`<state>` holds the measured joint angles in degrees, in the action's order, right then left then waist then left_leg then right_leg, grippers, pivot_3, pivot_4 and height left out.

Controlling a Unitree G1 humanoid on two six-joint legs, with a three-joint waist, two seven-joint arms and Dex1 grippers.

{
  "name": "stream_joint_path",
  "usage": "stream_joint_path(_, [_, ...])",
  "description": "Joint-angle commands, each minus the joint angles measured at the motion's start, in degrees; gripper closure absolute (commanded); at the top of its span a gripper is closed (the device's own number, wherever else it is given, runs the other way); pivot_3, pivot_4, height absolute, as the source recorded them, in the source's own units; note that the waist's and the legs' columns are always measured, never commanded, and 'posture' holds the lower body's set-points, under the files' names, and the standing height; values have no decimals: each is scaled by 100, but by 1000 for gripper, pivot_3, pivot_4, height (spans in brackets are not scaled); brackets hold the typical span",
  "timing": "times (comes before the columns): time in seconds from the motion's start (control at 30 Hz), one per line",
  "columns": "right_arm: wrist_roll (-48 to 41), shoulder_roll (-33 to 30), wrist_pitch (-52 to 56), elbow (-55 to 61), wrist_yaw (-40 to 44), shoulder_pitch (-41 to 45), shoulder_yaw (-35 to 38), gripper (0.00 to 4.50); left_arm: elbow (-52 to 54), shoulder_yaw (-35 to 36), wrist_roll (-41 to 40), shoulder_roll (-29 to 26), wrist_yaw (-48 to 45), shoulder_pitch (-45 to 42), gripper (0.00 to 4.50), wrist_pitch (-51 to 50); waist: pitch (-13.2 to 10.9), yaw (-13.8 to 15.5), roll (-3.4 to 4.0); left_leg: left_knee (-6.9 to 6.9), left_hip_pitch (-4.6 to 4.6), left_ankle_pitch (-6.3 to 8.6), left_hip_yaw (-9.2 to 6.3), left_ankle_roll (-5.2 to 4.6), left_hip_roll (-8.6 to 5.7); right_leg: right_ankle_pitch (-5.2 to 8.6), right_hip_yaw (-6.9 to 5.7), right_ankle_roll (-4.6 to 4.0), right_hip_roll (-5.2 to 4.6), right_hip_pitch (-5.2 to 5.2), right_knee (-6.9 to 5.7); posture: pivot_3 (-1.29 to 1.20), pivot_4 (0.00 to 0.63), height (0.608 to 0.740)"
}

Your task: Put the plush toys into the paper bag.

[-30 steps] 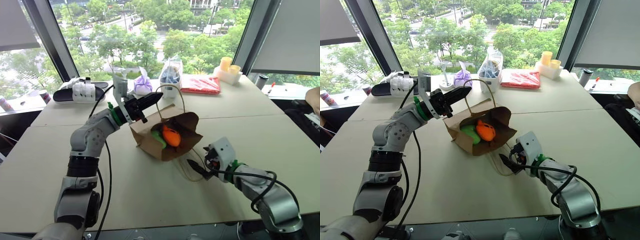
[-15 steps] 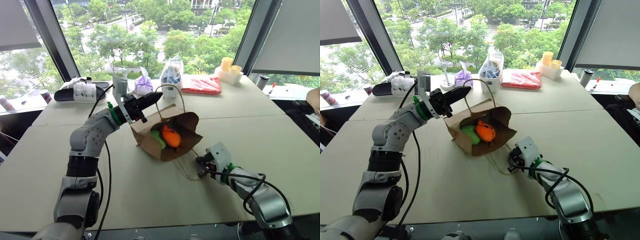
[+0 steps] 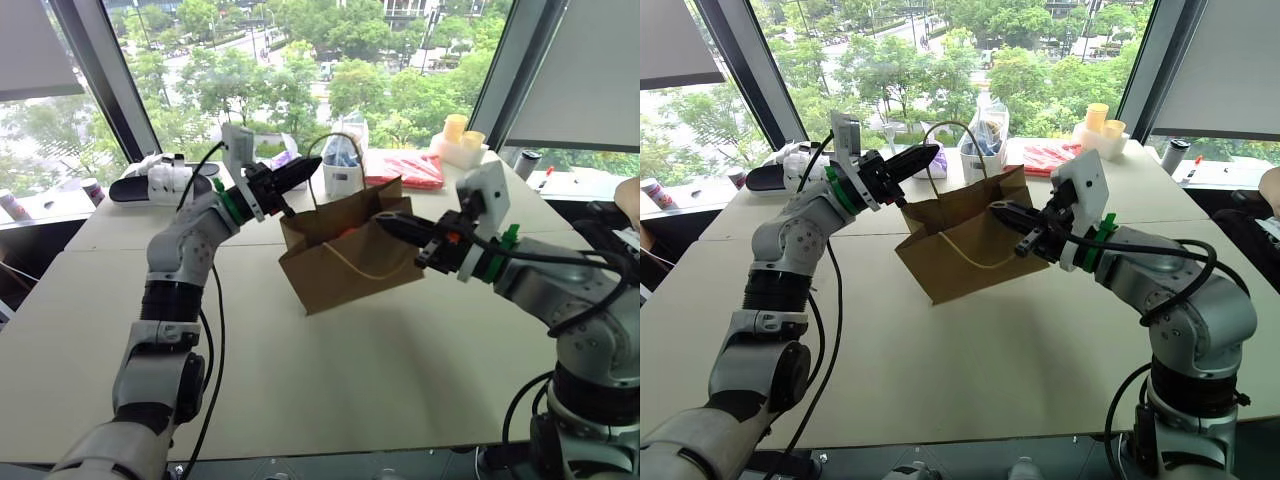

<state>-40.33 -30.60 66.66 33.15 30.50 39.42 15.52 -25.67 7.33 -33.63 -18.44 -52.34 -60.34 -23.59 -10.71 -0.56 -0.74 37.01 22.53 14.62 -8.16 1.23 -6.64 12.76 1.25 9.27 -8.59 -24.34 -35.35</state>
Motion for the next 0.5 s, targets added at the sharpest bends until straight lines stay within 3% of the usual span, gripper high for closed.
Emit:
stream_joint_path(0.03, [-47, -167, -90, -46, -42, -112, -108, 4438, -318, -151, 233, -32, -388, -159, 4500, 212, 0, -10, 0, 0, 1, 0, 3, 1, 0, 0, 1, 0, -1, -1, 2, 0, 150, 740])
stream_joint_path(0.37, [44, -571, -473, 74, -25, -978, -368, 4438, -590, -472, 564, -12, -994, 181, 4500, 29, -1, -30, -1, 3, 7, -1, 5, 2, 2, -4, 3, 6, -2, -11, 0, 0, 150, 740])
stream_joint_path(0.43, [-163, -592, -391, 153, -5, -975, -235, 3896, -667, -419, 577, -61, -1003, 172, 3949, -82, 0, -24, -1, 4, 7, 9, 4, -16, 2, -4, 2, 6, -1, -11, -5, 0, 150, 740])
stream_joint_path(0.5, [-207, -672, -368, 209, -60, -901, -174, 3045, -616, -399, 603, -190, -1105, 205, 3094, -128, -1, -24, -1, 5, 6, 9, 3, -16, 2, -4, 2, 6, -1, -11, -6, 0, 150, 740])
